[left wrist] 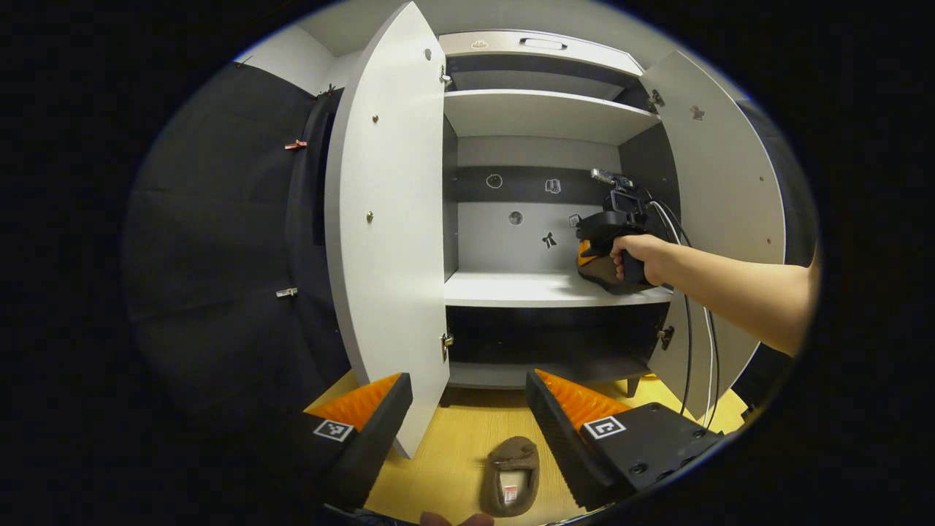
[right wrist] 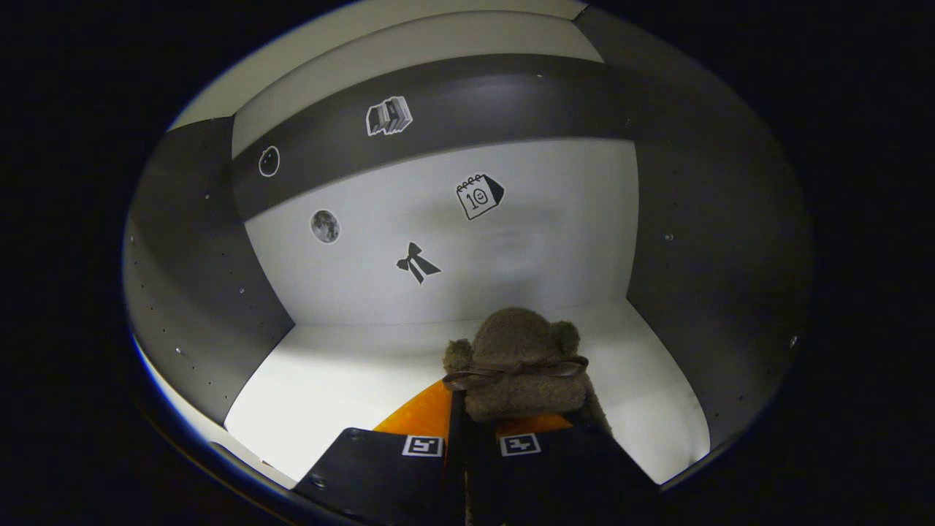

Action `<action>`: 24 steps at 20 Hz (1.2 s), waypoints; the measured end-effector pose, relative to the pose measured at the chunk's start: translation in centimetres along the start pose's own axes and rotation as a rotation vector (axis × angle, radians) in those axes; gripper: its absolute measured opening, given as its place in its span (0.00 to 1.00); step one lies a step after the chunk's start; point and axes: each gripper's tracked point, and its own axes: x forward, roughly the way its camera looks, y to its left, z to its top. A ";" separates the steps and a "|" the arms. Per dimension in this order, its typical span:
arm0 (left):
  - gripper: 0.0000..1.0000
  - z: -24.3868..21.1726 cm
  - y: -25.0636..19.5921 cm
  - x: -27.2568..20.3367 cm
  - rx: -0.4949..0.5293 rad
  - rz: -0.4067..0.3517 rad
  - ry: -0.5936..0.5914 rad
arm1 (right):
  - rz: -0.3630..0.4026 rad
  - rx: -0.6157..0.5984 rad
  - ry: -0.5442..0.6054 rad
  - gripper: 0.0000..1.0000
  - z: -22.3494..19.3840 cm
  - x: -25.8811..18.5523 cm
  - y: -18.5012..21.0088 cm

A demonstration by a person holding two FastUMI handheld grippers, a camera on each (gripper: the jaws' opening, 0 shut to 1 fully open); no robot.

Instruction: Grab one shoe with the right hand and put it into the shoe cabinet, grab the other shoe with the left hand and put it into the shoe cabinet; then close the right door with the right hand and the left door with the left hand.

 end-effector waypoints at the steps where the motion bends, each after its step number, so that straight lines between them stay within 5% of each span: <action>1: 0.98 0.0 0.0 0.0 0.005 -0.001 0.003 | 0.009 0.013 0.013 0.14 -0.2 -0.2 0.3; 4: 0.98 0.3 0.1 -0.1 0.010 -0.015 -0.006 | 0.041 0.030 0.034 0.32 -0.4 -1.0 1.4; 5: 0.98 0.4 0.0 -0.3 0.014 -0.020 -0.008 | 0.047 0.021 0.030 0.46 -0.3 -1.5 1.7; 8: 0.98 0.4 0.1 -0.5 0.026 -0.035 -0.011 | 0.071 0.007 0.030 0.61 -0.2 -3.0 2.7; 9: 0.98 0.4 0.1 -0.5 0.025 -0.040 -0.009 | 0.083 0.009 0.037 0.76 -0.3 -3.6 3.0; 11: 0.98 0.4 0.2 -0.7 0.023 -0.051 -0.010 | 0.090 0.002 0.032 0.89 0.0 -4.8 3.4; 16: 0.98 0.1 0.3 -0.6 0.026 -0.073 -0.011 | 0.071 -0.018 0.012 0.97 0.5 -7.7 2.6; 24: 0.98 -3.8 0.5 1.1 0.005 -0.111 0.050 | 0.094 -0.030 -0.187 0.98 3.8 -16.8 3.1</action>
